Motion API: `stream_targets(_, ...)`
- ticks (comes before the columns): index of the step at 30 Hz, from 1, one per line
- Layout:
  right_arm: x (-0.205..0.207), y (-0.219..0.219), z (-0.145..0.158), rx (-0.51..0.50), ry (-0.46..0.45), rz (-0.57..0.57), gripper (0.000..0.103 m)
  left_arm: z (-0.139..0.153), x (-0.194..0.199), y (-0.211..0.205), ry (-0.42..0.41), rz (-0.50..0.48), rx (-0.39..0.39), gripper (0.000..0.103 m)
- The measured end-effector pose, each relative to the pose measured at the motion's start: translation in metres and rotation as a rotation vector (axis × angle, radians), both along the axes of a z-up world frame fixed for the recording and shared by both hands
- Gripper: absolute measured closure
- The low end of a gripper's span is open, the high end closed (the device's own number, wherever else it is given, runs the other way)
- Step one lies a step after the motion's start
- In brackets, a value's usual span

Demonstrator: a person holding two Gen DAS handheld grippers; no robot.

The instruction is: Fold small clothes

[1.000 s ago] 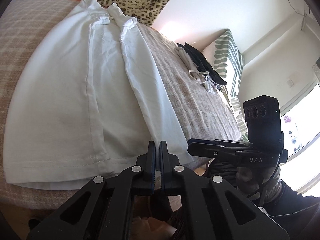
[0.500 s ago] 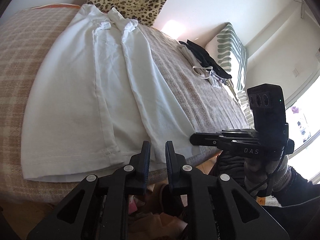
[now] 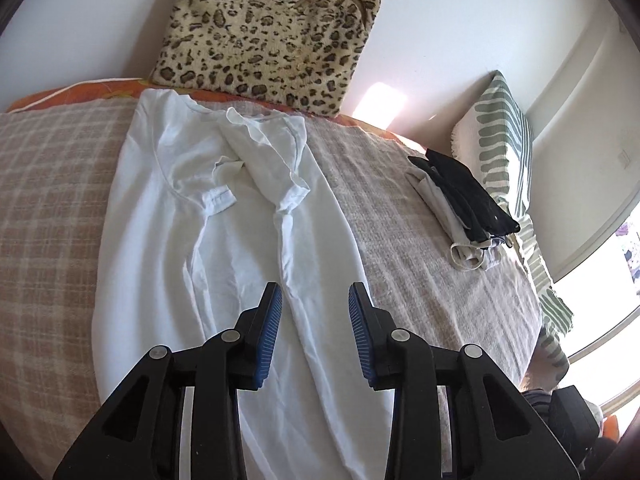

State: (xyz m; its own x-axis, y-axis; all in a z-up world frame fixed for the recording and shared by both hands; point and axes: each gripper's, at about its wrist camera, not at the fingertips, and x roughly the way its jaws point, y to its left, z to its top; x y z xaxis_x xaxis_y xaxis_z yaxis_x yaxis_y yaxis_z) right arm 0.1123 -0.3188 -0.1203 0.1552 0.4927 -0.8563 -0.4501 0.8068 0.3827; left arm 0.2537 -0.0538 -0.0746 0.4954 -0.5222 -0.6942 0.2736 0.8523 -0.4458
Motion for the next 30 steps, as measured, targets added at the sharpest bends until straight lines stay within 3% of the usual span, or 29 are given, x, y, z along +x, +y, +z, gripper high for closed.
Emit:
stream_targets(5, 0.002, -0.004, -0.001, 0.012, 0.008, 0.003, 0.103, -0.028, 0.044, -0.003, 0.043, 0.055, -0.002, 0.061)
stream_targets(11, 0.008, -0.035, -0.002, 0.029, 0.021, 0.006, 0.103, -0.043, 0.058, -0.006, 0.056, 0.056, -0.023, 0.062)
stream_targets(13, 0.009, -0.039, -0.002, 0.030, 0.022, 0.006, 0.103, -0.043, 0.059, -0.007, 0.041, 0.054, -0.027, 0.067)
stream_targets(14, 0.009, -0.039, -0.002, 0.030, 0.022, 0.006, 0.103, -0.044, 0.063, -0.007, 0.039, 0.042, -0.041, 0.084)
stream_targets(15, 0.009, -0.039, -0.002, 0.029, 0.022, 0.005, 0.103, -0.045, 0.063, -0.008, 0.036, 0.032, -0.043, 0.094)
stream_targets(16, 0.009, -0.038, -0.001, 0.029, 0.022, 0.005, 0.103, -0.045, 0.064, -0.010, 0.025, 0.040, -0.028, 0.096)
stream_targets(19, 0.009, -0.039, 0.002, 0.022, 0.021, -0.008, 0.103, -0.042, 0.063, -0.006, 0.000, 0.082, 0.008, 0.096)
stream_targets(22, 0.011, -0.047, 0.002, 0.019, 0.020, -0.034, 0.103, -0.042, 0.064, -0.006, -0.027, 0.107, 0.097, 0.096)
stream_targets(25, 0.012, -0.053, 0.002, 0.029, 0.030, -0.036, 0.103, -0.043, 0.064, -0.008, -0.031, 0.099, 0.103, 0.095)
stream_targets(28, 0.011, -0.053, 0.003, 0.014, 0.022, -0.029, 0.103, -0.039, 0.065, -0.005, 0.043, 0.092, 0.090, 0.076)
stream_targets(30, 0.011, -0.055, 0.005, 0.011, 0.022, -0.031, 0.103, -0.029, 0.058, 0.003, 0.040, 0.095, 0.077, 0.075)
